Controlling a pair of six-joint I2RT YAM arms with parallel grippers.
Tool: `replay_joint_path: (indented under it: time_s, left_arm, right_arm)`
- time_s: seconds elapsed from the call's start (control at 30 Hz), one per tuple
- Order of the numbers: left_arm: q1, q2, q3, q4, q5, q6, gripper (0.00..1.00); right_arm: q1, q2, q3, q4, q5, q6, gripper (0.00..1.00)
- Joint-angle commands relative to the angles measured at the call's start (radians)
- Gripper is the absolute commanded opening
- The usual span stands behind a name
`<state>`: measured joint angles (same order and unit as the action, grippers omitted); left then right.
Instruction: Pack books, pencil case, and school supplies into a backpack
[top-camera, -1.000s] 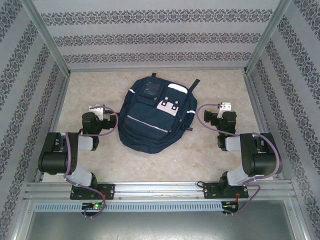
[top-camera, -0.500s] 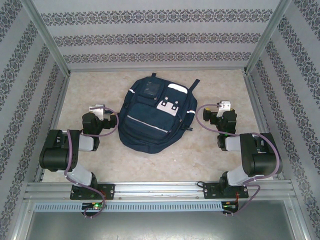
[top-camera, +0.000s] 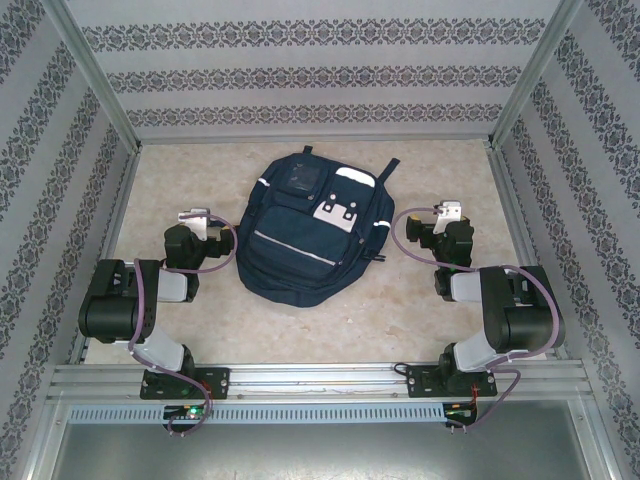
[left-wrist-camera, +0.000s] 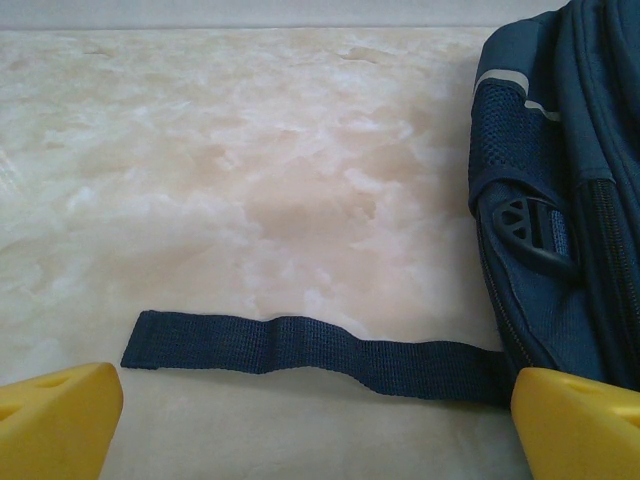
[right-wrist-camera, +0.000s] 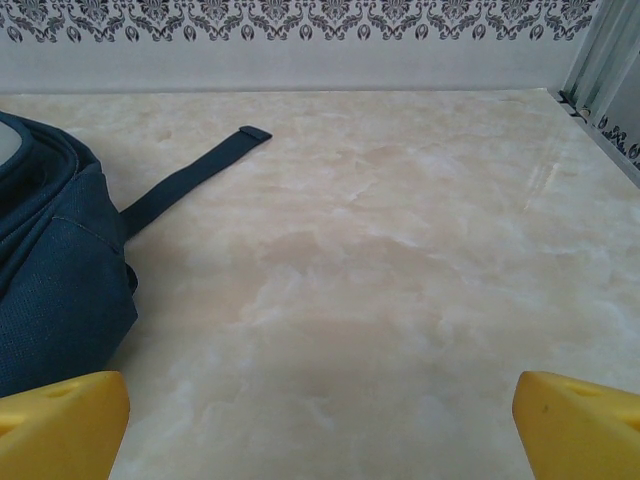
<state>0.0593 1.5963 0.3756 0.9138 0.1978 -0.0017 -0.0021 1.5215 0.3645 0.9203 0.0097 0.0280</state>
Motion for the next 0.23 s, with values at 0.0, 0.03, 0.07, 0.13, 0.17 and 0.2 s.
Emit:
replay_joint_path:
  time_s: [0.0, 0.03, 0.07, 0.13, 0.17, 0.2]
  left_arm:
    - [-0.004, -0.001, 0.003, 0.053, -0.006, -0.001, 0.99]
    - [-0.005, -0.001, 0.004, 0.054, -0.006, -0.001, 0.99]
    - [-0.004, -0.001, 0.003, 0.054, -0.007, -0.002, 0.99]
    - [-0.004, -0.001, 0.003, 0.053, -0.006, -0.001, 0.99]
    - [-0.004, -0.001, 0.003, 0.054, -0.006, -0.001, 0.99]
    - [-0.004, -0.001, 0.003, 0.054, -0.006, -0.002, 0.99]
  right_arm:
    - [0.008, 0.008, 0.021, 0.009, -0.013, 0.003, 0.98]
    - [0.008, 0.008, 0.021, 0.009, -0.014, 0.004, 0.98]
    - [0.007, 0.008, 0.019, 0.009, -0.012, 0.003, 0.98]
    - [0.008, 0.005, 0.017, 0.013, -0.012, 0.001, 0.98]
    - [0.008, 0.003, 0.015, 0.014, -0.012, 0.001, 0.98]
    - [0.008, 0.003, 0.016, 0.012, -0.012, 0.002, 0.98]
